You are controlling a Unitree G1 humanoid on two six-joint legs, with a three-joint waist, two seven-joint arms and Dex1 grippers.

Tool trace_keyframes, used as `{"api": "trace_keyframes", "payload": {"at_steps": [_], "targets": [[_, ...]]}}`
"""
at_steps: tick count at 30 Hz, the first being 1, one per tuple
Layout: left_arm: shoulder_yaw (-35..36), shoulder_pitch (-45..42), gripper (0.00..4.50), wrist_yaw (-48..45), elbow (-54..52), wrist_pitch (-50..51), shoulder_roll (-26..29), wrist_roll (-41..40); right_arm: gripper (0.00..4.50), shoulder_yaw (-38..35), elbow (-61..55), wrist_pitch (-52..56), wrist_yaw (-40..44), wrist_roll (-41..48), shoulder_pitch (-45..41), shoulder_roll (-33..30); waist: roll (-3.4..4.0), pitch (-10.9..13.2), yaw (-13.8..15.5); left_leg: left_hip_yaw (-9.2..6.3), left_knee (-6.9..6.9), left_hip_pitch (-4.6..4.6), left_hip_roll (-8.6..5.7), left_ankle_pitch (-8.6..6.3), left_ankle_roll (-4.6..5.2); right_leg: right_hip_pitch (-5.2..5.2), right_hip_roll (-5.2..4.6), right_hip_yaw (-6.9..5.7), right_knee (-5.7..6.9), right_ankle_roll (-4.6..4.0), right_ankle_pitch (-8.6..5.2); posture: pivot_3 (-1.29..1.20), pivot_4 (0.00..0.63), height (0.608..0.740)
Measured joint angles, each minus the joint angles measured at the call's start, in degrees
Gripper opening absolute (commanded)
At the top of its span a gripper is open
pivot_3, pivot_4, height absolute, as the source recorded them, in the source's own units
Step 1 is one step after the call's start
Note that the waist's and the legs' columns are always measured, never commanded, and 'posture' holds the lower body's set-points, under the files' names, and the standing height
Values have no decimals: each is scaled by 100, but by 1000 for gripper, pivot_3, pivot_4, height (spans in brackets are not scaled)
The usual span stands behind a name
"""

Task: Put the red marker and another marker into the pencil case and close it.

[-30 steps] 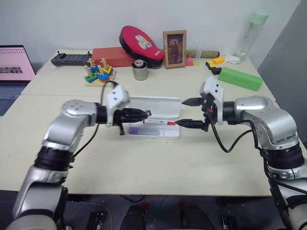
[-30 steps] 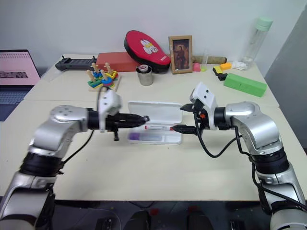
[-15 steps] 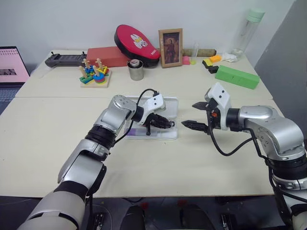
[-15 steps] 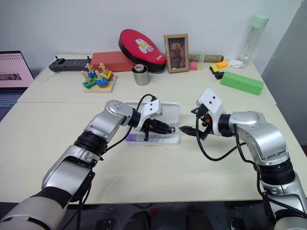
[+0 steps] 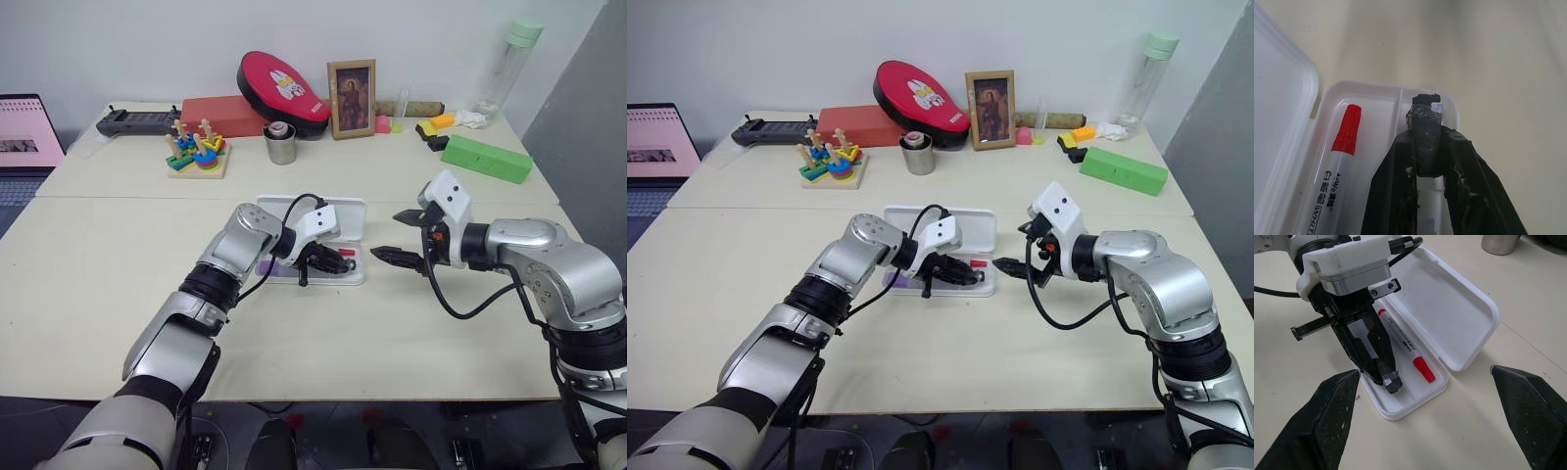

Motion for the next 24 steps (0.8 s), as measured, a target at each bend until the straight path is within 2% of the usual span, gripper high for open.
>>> {"api": "trace_keyframes", "payload": {"at_steps": [1,2,3,7,10,16,19,24], "targets": [[0,0,406,7,0,8,-9,3,4500,0,0,0,-21,1,0,0,0,0,0,0,0,0,0,0,0,0,0,0,1,0,0,0,150,740],[0,0,1108,12,0,16,-14,4,4500,0,0,0,-34,3,0,0,0,0,0,0,1,0,0,0,0,0,0,0,1,0,0,0,150,740],[0,0,1163,13,0,33,-19,4,4500,1,0,0,-47,5,0,0,0,0,0,0,1,0,0,0,0,0,0,0,1,0,0,0,150,740],[2,-1,2060,15,-1,105,-22,3,4500,1,0,0,-68,15,0,0,0,0,0,0,1,1,0,0,0,0,0,0,2,0,0,0,150,740],[7,-1,2528,21,-22,136,-28,-1,4500,1,0,0,-74,21,0,0,0,0,0,0,1,0,0,0,0,1,0,0,1,0,0,0,150,740],[24,-1,3941,44,-75,269,-61,-23,4500,1,2,-1,-78,21,0,1,0,0,0,0,1,0,0,0,0,1,0,0,2,0,0,0,150,740],[31,0,4476,53,-189,360,-64,-56,4500,1,8,-4,-78,21,0,0,0,0,0,0,2,1,0,0,0,2,0,0,2,0,0,0,150,740],[134,28,4491,131,-382,520,-69,-140,4500,1,15,-17,-75,20,0,0,0,0,-1,-1,2,1,0,0,0,2,0,0,2,0,0,0,150,740]]}}
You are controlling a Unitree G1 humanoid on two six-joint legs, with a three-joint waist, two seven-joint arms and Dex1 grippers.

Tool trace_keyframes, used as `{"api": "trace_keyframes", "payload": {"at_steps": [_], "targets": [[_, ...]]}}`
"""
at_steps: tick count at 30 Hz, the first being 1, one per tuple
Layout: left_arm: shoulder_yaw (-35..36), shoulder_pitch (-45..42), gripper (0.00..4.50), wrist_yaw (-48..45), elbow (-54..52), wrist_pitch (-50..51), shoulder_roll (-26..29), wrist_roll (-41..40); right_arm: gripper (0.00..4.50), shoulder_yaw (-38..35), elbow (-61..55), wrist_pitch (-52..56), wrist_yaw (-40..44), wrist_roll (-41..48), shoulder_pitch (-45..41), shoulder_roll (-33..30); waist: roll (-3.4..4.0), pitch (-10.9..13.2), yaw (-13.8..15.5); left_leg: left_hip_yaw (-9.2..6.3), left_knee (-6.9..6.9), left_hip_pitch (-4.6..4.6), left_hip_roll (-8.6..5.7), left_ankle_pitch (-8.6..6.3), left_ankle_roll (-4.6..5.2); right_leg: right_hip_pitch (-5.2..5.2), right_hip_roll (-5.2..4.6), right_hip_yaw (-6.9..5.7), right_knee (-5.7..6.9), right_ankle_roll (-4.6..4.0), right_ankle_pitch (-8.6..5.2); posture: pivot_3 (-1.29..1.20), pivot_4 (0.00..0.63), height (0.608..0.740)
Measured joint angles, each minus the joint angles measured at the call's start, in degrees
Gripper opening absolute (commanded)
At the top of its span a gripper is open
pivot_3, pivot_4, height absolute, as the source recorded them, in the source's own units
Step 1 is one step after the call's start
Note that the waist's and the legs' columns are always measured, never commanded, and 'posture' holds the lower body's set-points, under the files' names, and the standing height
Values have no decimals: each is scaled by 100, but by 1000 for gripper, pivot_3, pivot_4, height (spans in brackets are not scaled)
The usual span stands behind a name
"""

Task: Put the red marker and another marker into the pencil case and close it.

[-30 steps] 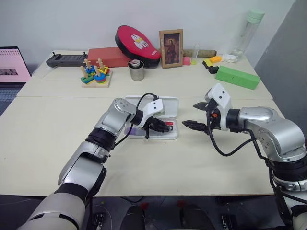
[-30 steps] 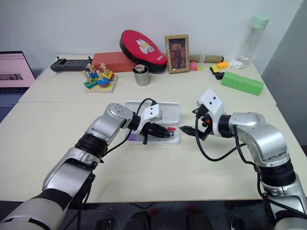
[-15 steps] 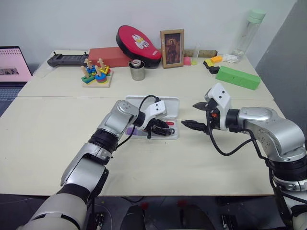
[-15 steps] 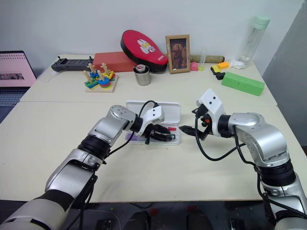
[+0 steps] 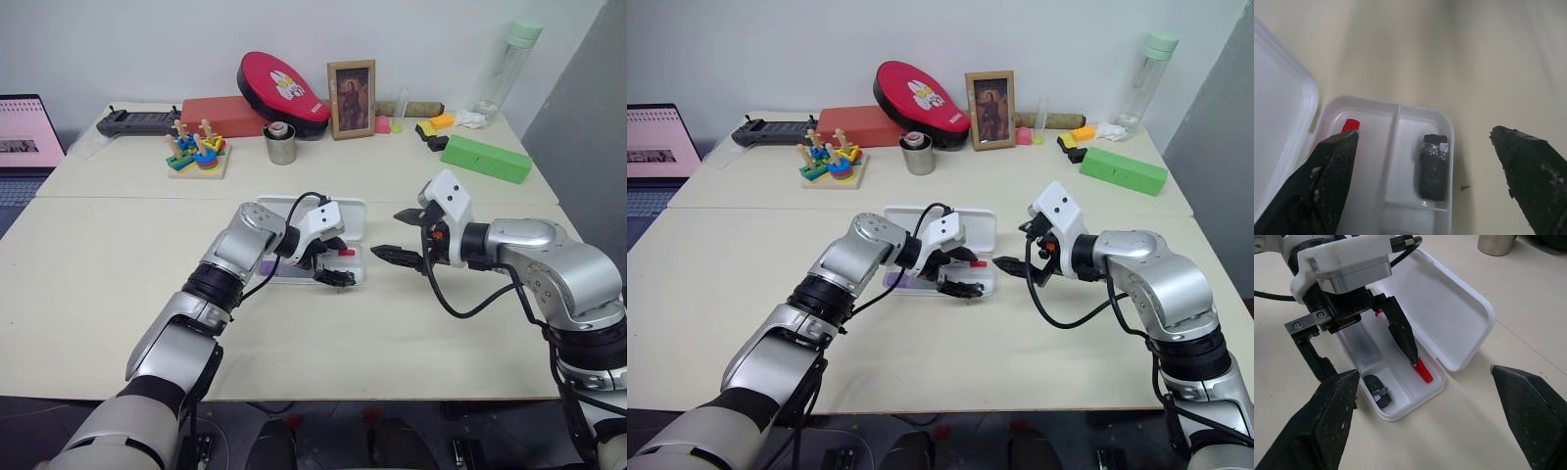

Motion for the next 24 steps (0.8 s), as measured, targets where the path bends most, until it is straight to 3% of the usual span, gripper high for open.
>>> {"api": "trace_keyframes", "payload": {"at_steps": [9,16,20,24], "targets": [[395,541,4491,204,-856,620,49,-416,4500,8,204,-93,136,14,-180,-72,0,0,-9,-2,2,2,0,0,0,2,0,-1,3,0,0,0,150,740],[2136,1875,4491,908,-3114,1716,843,-1414,4500,168,1548,-725,313,-248,-1523,199,10,3,-187,0,-11,33,5,0,2,18,1,6,3,-1,0,0,150,740],[2901,2499,4491,1377,-3774,1997,1173,-1702,4500,416,2439,-1121,405,-505,-2026,517,8,3,-155,0,-4,30,4,1,0,23,-1,3,1,-1,0,0,150,740],[3786,2878,4500,1582,-4353,2339,1294,-2397,3938,687,3543,-1560,385,-824,-2589,1047,8,4,-87,-1,-4,27,4,1,-1,19,-2,-3,3,-1,1,0,150,740]]}}
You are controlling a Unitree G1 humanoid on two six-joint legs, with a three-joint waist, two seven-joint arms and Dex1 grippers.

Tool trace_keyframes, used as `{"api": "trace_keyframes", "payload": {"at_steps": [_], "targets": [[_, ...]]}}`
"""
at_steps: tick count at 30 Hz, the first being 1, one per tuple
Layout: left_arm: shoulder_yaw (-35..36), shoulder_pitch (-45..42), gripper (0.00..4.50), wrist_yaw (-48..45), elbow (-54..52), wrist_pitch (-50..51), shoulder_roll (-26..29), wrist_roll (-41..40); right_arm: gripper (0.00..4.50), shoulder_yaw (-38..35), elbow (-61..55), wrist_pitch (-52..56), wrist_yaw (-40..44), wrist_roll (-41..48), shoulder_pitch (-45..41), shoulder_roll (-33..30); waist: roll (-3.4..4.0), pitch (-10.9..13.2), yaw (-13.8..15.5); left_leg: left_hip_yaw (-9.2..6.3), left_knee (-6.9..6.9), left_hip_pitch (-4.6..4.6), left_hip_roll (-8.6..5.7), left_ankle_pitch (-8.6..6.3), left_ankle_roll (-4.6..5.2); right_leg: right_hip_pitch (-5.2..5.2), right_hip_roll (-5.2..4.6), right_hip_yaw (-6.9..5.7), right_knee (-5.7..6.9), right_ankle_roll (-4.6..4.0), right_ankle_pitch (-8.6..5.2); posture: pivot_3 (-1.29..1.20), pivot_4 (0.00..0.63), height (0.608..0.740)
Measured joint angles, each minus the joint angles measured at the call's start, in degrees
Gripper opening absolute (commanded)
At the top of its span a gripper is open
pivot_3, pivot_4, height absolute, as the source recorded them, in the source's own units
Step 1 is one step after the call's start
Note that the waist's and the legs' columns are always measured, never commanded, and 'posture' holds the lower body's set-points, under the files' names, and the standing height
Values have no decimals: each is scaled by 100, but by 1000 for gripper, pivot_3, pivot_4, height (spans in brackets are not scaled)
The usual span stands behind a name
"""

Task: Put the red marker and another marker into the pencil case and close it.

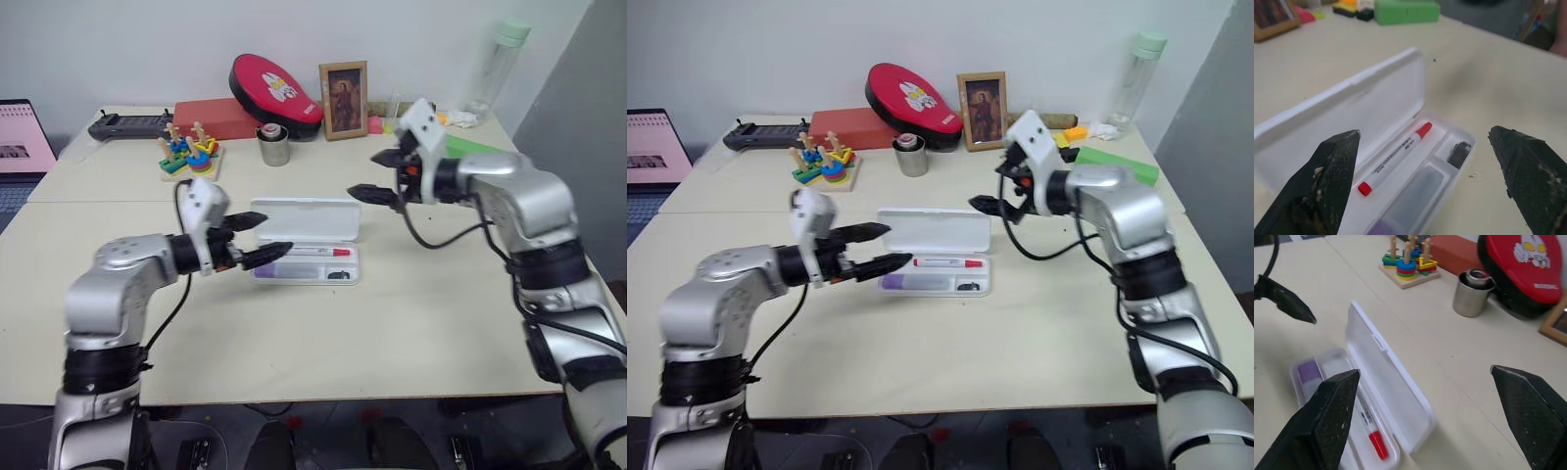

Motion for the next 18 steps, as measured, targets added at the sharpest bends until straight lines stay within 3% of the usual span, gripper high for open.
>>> {"api": "trace_keyframes", "payload": {"at_steps": [5,15,18], "targets": [[845,391,4500,374,-305,92,214,-452,2674,75,1209,-574,-120,-394,-416,569,1,0,22,1,-6,5,0,-1,-1,0,0,0,-1,-2,0,0,150,740],[993,668,4500,812,-372,83,318,-929,448,59,2584,-1334,-222,-914,-888,1045,0,0,31,1,-7,5,0,-1,-2,-6,1,1,5,-4,1,0,150,740],[1000,685,4500,869,-371,66,340,-1007,20,60,2874,-1510,-251,-1032,-931,1126,0,0,37,2,-7,4,-1,-1,-2,-6,1,1,3,-4,2,0,150,740]]}}
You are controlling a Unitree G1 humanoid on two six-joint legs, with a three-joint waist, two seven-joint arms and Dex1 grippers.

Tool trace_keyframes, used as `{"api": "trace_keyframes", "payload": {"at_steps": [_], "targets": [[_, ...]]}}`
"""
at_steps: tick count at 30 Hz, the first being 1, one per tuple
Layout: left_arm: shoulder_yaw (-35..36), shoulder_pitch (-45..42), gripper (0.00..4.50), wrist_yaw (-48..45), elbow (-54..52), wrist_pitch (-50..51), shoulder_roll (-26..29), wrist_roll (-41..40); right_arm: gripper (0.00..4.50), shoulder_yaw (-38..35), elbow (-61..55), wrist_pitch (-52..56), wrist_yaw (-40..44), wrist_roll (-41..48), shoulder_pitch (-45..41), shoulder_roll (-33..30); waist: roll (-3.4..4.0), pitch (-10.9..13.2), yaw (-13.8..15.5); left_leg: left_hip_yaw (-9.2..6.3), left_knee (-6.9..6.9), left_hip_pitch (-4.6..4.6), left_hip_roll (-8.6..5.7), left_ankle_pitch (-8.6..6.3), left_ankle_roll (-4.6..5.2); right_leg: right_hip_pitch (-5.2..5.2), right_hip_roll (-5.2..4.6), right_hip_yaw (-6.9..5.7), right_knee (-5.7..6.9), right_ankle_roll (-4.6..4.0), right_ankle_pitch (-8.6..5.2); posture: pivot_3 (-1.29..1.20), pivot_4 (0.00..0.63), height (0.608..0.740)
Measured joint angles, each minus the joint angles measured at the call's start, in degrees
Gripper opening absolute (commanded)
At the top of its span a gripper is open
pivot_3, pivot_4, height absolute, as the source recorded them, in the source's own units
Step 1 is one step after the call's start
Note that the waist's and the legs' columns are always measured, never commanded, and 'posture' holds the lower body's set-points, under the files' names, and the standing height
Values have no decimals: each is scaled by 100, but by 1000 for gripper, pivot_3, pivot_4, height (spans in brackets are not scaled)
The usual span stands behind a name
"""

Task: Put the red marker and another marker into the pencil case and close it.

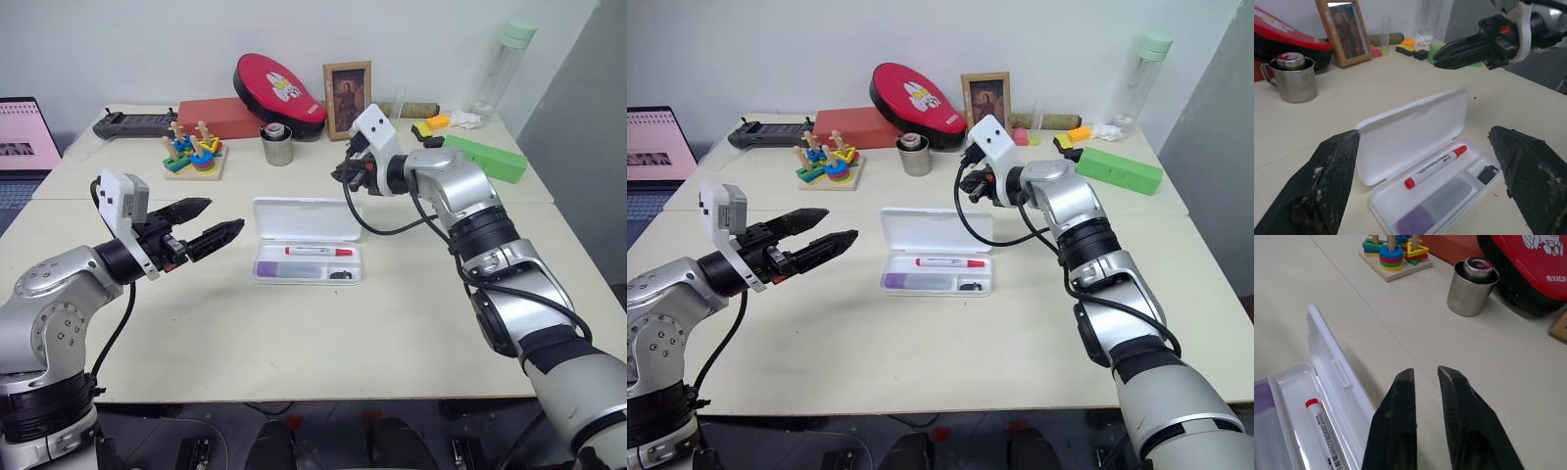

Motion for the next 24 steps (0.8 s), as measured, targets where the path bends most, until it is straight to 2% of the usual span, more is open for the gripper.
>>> {"api": "trace_keyframes", "payload": {"at_steps": [9,14,20,24], "targets": [[44,62,4500,199,1,-88,66,-300,20,30,768,-516,47,-438,-68,214,1,1,-28,0,-3,0,0,0,0,-2,0,1,-1,-1,0,0,150,740],[44,136,4500,209,1,-111,162,-393,20,177,727,-531,401,-635,-43,215,2,1,-39,0,-3,0,0,0,0,-2,0,1,0,-1,0,0,150,740],[-9,242,4500,93,19,-208,431,-401,20,579,-772,-280,1410,-632,728,29,2,1,-41,0,-4,0,0,-1,-1,-1,0,1,0,-1,0,0,150,740],[-52,330,4500,-100,22,-227,556,-415,20,799,-1598,57,1773,-635,1148,-141,4,2,-33,0,-3,0,0,-1,-1,-2,0,0,0,0,0,0,150,740]]}}
